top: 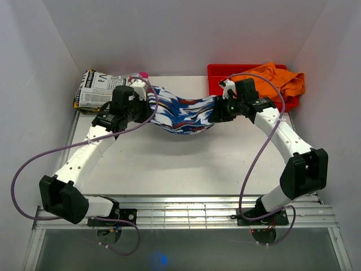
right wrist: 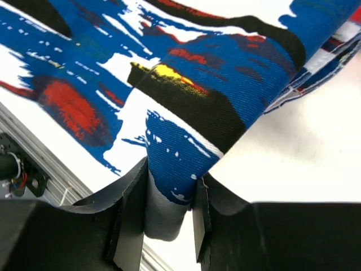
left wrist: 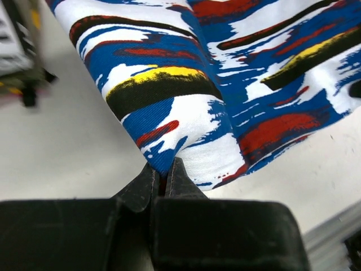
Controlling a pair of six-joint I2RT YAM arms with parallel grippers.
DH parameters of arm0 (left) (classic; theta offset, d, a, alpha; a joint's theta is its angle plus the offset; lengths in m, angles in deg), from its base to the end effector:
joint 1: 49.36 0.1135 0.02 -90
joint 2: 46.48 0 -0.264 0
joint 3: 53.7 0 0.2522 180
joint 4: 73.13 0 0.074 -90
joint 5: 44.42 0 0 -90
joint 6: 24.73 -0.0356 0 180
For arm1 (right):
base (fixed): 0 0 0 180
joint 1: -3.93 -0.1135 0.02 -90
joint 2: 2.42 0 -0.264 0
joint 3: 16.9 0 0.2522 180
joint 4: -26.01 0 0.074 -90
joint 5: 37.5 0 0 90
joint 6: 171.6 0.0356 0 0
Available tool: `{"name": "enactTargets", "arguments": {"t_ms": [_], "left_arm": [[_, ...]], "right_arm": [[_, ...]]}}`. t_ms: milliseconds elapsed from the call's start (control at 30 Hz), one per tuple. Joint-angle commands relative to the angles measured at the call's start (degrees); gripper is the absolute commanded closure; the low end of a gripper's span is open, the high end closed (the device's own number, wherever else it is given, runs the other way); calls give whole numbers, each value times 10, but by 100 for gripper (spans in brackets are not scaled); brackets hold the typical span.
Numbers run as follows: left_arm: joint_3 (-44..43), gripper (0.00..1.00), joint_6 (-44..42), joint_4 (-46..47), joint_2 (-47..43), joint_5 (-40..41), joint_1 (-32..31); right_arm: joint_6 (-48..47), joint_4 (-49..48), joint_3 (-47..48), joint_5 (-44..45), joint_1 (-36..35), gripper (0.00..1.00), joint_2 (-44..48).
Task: Fold and stack the trousers
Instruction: Neatly place the folded trousers to the corner
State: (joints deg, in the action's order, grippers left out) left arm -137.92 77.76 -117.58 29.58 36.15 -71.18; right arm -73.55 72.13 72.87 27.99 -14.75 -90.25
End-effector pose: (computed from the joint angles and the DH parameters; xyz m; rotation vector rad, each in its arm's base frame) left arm 0.2708 -0.1147 0.3409 0.2755 2.2254 -0.5112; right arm 0.3158 0.1224 0.3117 -0.4343 2.3299 0.7293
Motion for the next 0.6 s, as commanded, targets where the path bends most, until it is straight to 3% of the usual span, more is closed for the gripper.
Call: {"name": "enactTargets", "arguments": {"t_ms": [0, 233, 467, 567], "left_arm": [[-47, 100, -65, 56, -38, 41, 32], [-113, 100, -109, 124, 0, 74, 111], [-179, 100, -100, 196, 84, 43, 277], [-188, 100, -88, 244, 116, 22, 332]], "right_arm": [[-2, -75, 115, 35, -32, 92, 3], [-38, -107, 332, 59, -92, 92, -124], [-48, -166, 546, 90, -146, 92, -301], [-48, -244, 556, 123, -171, 92, -344]]}}
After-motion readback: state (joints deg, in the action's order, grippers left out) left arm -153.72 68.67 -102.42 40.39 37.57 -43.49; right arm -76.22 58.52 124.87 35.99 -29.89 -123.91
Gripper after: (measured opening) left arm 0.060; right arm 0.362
